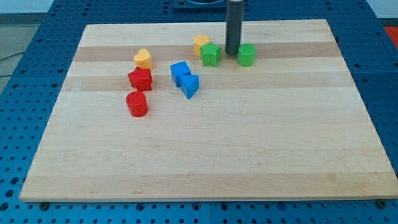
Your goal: Push the green circle to the center of the board
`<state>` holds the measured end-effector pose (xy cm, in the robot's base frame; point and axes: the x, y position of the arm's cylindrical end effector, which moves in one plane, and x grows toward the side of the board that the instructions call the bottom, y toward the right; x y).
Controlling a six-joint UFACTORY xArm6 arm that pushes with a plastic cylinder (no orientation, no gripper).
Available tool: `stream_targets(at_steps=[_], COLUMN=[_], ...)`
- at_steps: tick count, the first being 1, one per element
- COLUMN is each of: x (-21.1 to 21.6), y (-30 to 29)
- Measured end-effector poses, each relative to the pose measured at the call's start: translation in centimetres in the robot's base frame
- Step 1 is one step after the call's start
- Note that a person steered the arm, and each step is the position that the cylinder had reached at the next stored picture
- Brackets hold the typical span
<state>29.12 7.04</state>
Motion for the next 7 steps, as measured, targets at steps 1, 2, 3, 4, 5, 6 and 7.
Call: stream_targets(at_steps=[1, 2, 3, 4, 5, 6, 7], x=[-1.9, 2.8, 5.7, 8.6, 9.4, 9.5, 9.5], y=[2.6, 3.9, 3.9, 4.2, 6.0, 2.8, -2.5])
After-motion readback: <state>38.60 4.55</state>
